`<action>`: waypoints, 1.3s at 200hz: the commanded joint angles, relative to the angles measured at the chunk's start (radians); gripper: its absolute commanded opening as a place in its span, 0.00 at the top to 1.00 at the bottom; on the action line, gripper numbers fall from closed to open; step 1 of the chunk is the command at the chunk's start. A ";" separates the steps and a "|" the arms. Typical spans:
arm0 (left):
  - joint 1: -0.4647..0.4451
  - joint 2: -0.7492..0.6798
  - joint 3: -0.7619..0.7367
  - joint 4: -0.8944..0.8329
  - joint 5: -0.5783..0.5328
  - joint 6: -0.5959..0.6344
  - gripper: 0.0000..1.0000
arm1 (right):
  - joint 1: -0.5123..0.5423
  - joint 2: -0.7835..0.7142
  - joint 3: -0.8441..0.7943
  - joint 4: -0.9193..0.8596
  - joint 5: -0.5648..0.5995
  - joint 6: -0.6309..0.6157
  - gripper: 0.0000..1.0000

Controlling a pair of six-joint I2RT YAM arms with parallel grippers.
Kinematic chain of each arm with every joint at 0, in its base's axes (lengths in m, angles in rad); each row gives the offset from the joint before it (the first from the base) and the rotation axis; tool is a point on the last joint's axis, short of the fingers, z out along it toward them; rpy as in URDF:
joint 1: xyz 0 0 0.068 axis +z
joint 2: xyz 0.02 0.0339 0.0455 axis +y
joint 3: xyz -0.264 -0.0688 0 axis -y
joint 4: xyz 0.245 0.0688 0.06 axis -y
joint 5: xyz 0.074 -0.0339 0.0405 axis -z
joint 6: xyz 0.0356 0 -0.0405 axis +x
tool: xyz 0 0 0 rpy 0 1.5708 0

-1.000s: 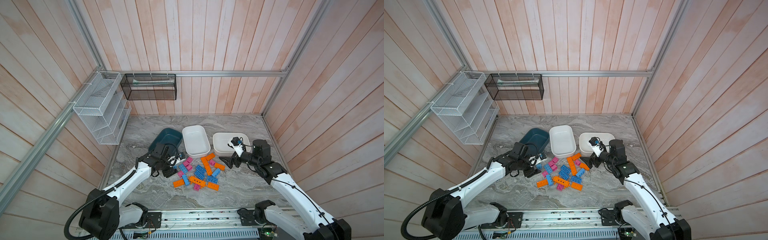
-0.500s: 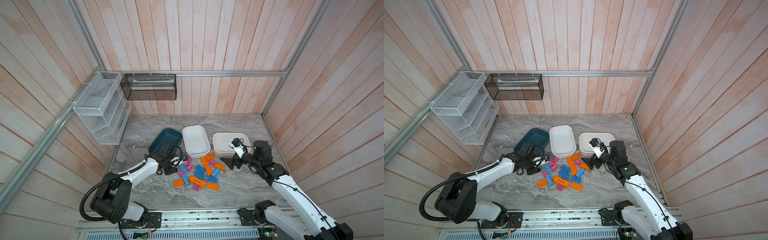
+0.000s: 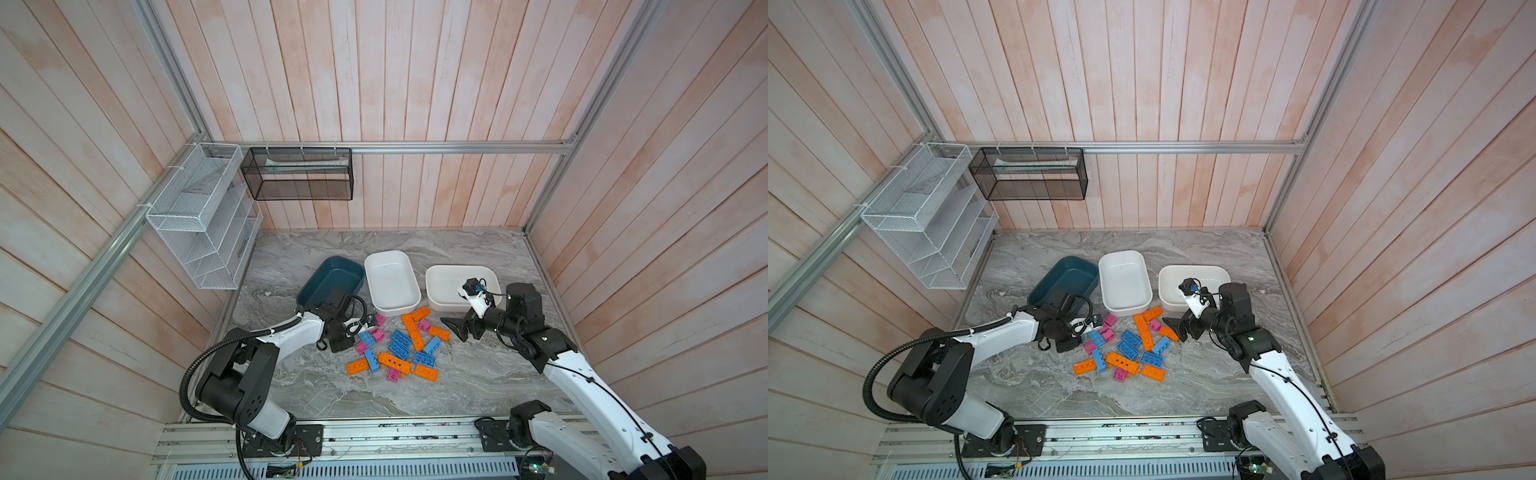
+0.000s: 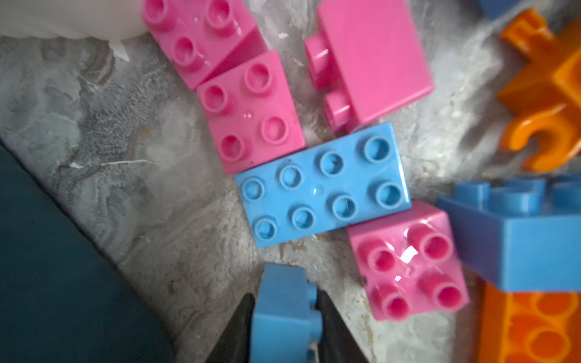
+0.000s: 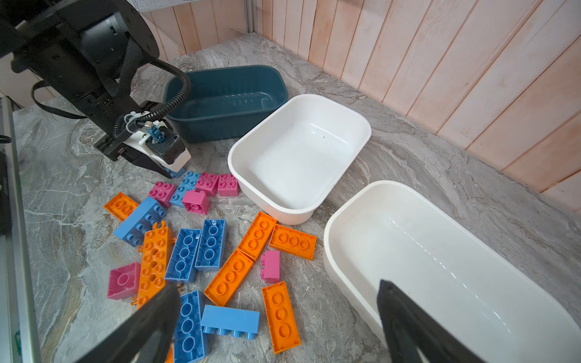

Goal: Sort the legos into containers by color
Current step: 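Carry the blue brick with the left gripper into the teal tub and release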

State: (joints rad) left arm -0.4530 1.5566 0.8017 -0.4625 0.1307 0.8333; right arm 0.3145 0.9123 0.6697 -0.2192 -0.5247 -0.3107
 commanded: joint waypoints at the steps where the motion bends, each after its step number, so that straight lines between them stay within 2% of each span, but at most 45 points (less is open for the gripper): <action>1: -0.002 0.009 0.042 -0.013 0.033 -0.002 0.77 | 0.005 -0.011 -0.016 -0.011 0.001 0.004 0.02; 16: -0.002 -0.002 0.052 -0.026 0.048 -0.015 0.84 | 0.005 -0.007 -0.017 -0.006 0.000 0.005 0.02; 43: -0.002 -0.035 0.095 -0.097 0.073 -0.065 0.84 | 0.005 0.002 -0.009 0.004 -0.022 0.018 0.02; 76: 0.001 -0.108 0.204 -0.197 0.143 -0.225 0.83 | 0.005 0.026 0.014 0.025 -0.074 0.053 0.02; 90: 0.009 -0.120 0.259 -0.227 0.135 -0.310 0.83 | 0.005 0.038 0.020 0.047 -0.095 0.071 0.02; 105: 0.039 -0.128 0.306 -0.222 0.096 -0.395 0.82 | 0.005 0.054 0.031 0.070 -0.115 0.086 0.02; 131: 0.144 -0.119 0.344 -0.130 0.084 -0.531 0.82 | 0.005 0.088 0.051 0.115 -0.157 0.119 0.02; 198: 0.225 0.151 0.467 0.017 -0.033 -0.749 0.79 | 0.032 0.125 0.065 0.185 -0.178 0.163 0.02; 228: 0.231 0.311 0.567 -0.015 -0.066 -0.833 0.77 | 0.047 0.129 0.053 0.201 -0.157 0.165 0.02; 260: 0.234 0.391 0.596 0.008 -0.089 -0.876 0.75 | 0.057 0.133 0.044 0.203 -0.140 0.160 0.02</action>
State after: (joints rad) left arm -0.2226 1.9144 1.3560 -0.4759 0.0799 0.0277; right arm 0.3618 1.0359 0.7097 -0.0372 -0.6781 -0.1570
